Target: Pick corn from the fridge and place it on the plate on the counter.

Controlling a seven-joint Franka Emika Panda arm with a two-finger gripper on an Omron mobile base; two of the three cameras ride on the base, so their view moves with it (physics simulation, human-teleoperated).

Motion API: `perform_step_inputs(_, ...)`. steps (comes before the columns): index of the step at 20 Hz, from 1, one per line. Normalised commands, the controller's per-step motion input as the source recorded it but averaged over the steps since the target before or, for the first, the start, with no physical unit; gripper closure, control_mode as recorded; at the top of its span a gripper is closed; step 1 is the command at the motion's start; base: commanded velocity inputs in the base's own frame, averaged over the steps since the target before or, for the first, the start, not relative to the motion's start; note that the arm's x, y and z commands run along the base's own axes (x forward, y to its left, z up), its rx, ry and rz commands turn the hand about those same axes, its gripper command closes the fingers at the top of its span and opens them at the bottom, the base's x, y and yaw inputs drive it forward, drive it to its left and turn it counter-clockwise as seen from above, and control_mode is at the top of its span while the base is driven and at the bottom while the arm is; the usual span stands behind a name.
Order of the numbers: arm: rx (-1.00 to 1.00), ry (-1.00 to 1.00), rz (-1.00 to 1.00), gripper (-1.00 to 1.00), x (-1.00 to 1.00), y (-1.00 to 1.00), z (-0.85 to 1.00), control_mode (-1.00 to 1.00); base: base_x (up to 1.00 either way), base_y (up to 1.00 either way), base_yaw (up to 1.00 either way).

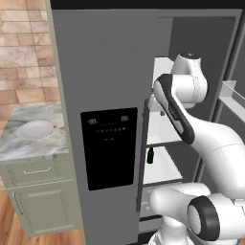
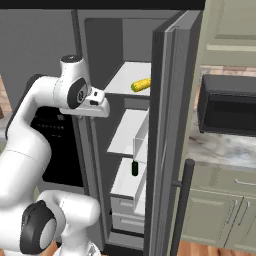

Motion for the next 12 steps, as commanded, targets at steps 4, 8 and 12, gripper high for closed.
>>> perform_step_inputs(4,0.0,0.0,-0.07,-1.0,0.0,0.0,-0.02,-1.0,0.0,0.0,0.0)
perform_step_inputs(8,-0.06,-0.09,-0.31,-1.0,0.1,-0.25,0.0,-1.0,0.0,0.0,0.0)
perform_step_inputs(12,-0.01,-0.07,-0.44,-1.0,0.11,-0.41,0.0,-1.0,0.0,0.0,0.0)
